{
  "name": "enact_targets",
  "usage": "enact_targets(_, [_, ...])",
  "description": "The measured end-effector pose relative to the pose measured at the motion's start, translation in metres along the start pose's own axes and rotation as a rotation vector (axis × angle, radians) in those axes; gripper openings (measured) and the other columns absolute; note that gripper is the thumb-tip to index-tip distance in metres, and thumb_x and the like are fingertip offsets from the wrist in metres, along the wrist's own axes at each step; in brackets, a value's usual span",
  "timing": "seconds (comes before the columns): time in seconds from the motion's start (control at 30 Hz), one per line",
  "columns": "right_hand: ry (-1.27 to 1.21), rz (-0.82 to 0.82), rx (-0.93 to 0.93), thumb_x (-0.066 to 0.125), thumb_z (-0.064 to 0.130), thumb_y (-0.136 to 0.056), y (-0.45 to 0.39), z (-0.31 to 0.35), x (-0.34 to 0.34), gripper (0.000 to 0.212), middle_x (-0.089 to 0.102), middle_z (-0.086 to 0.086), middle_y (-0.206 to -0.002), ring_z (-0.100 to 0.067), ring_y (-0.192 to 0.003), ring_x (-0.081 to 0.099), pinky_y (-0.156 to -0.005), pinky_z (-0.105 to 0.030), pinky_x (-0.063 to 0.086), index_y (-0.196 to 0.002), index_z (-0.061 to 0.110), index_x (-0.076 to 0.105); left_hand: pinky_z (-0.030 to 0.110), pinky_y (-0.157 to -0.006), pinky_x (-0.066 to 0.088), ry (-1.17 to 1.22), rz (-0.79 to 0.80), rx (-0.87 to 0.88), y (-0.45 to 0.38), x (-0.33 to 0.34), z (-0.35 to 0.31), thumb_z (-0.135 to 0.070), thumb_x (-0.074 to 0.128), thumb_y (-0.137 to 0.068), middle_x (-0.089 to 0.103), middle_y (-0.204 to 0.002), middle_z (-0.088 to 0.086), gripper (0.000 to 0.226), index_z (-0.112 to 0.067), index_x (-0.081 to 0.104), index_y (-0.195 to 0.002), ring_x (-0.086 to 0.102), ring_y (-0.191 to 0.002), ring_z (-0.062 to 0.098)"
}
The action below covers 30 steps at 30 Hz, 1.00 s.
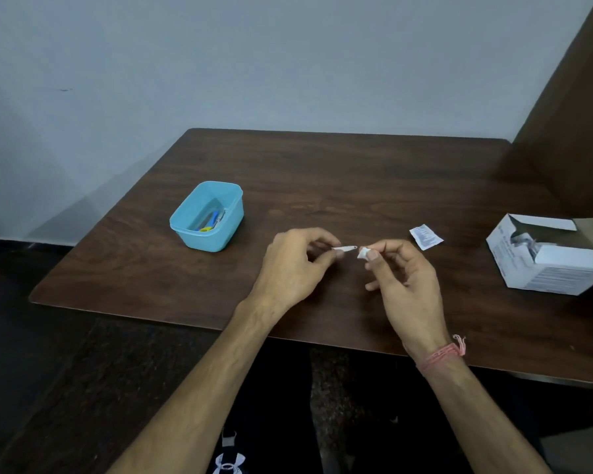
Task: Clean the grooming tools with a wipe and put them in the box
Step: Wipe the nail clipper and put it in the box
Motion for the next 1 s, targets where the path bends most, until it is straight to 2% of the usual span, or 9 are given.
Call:
enact_targets(0.1, [0.046,0.085,-0.026,0.068,0.013,-0.110,-0.004,0.005,-0.023,0.006,0.080,-0.002,-0.118,-0.022,-0.106,0.077,-0.075,-0.036,0.067,-0.110,0.017,0.072,0.024,-0.087,0.063,0.220,0.088,0.066,0.012,0.019,-0.017,-0.032,0.090,-0.095,0.083,-0.097,-0.019,0.013,-0.031,0.087,-0.108,0.078,-0.094,0.000])
enact_targets(0.2, [0.031,0.114,0.013,0.068,0.008,-0.108,0.000,0.005,-0.038,0.004,0.081,-0.008,-0.107,-0.027,-0.092,0.081,-0.074,-0.040,0.069,-0.110,0.009,0.071,0.032,-0.090,0.065,0.364,0.107,0.106,0.019,0.036,-0.028,-0.026,0.090,-0.095,0.085,-0.099,-0.015,0.014,-0.024,0.088,-0.109,0.081,-0.095,0.004])
enact_targets(0.27, [-0.011,0.076,0.050,0.070,0.007,-0.107,0.006,0.003,-0.046,0.003,0.082,-0.009,-0.101,-0.028,-0.084,0.081,-0.073,-0.039,0.069,-0.107,0.008,0.073,0.034,-0.092,0.065,0.386,0.126,0.116,0.021,0.044,-0.029,-0.026,0.091,-0.094,0.085,-0.100,-0.015,0.013,-0.023,0.088,-0.107,0.081,-0.096,0.003])
enact_targets(0.37, [-0.060,0.012,0.095,0.073,0.007,-0.104,0.008,-0.003,-0.052,0.004,0.082,-0.011,-0.100,-0.032,-0.083,0.082,-0.072,-0.038,0.069,-0.106,0.008,0.076,0.040,-0.094,0.064,0.408,0.139,0.102,0.019,0.045,-0.022,-0.025,0.091,-0.094,0.085,-0.099,-0.013,0.013,-0.025,0.088,-0.106,0.081,-0.094,0.007])
enact_targets(0.53, [0.055,0.031,0.077,0.075,0.007,-0.104,0.005,-0.007,-0.046,0.007,0.082,-0.006,-0.096,-0.027,-0.081,0.082,-0.068,-0.036,0.068,-0.103,0.014,0.078,0.050,-0.097,0.063,0.419,0.173,0.106,0.016,0.043,-0.018,-0.027,0.092,-0.092,0.085,-0.101,-0.010,0.017,-0.029,0.086,-0.108,0.081,-0.095,0.013])
enact_targets(0.67, [0.105,0.071,0.050,0.077,0.009,-0.104,0.006,-0.006,-0.045,0.007,0.082,-0.003,-0.097,-0.023,-0.081,0.082,-0.064,-0.032,0.065,-0.104,0.016,0.078,0.042,-0.098,0.064,0.499,0.157,0.093,0.015,0.039,-0.017,-0.025,0.093,-0.091,0.086,-0.106,-0.008,0.027,-0.026,0.083,-0.115,0.082,-0.098,0.015])
enact_targets(0.83, [0.147,0.185,0.027,0.077,0.013,-0.104,0.007,-0.004,-0.041,0.005,0.083,-0.002,-0.101,-0.021,-0.082,0.082,-0.064,-0.031,0.063,-0.105,0.018,0.076,0.021,-0.089,0.057,0.607,0.129,0.068,0.015,0.037,-0.016,-0.019,0.094,-0.088,0.086,-0.104,-0.002,0.033,-0.021,0.080,-0.118,0.083,-0.096,0.022])
enact_targets(0.9, [0.155,0.212,0.018,0.077,0.016,-0.104,0.008,-0.004,-0.041,0.005,0.083,-0.002,-0.101,-0.021,-0.083,0.082,-0.065,-0.037,0.063,-0.104,0.020,0.075,0.022,-0.089,0.058,0.634,0.128,0.058,0.015,0.037,-0.016,-0.019,0.095,-0.088,0.087,-0.104,-0.001,0.034,-0.020,0.081,-0.118,0.083,-0.096,0.024])
enact_targets(1.0, [0.229,0.274,-0.025,0.077,0.020,-0.105,0.008,-0.004,-0.038,0.009,0.082,0.002,-0.097,-0.021,-0.086,0.080,-0.066,-0.053,0.062,-0.103,0.029,0.075,0.032,-0.092,0.063,0.683,0.123,0.039,0.016,0.035,-0.015,-0.017,0.093,-0.089,0.087,-0.106,0.002,0.031,-0.017,0.082,-0.117,0.084,-0.099,0.027])
Point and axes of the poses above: each hand's wrist, its own y-axis away from the middle knuckle, its own x-axis out of the palm, z = x × y, the point moved 5 cm from there along -y, towards the middle knuckle
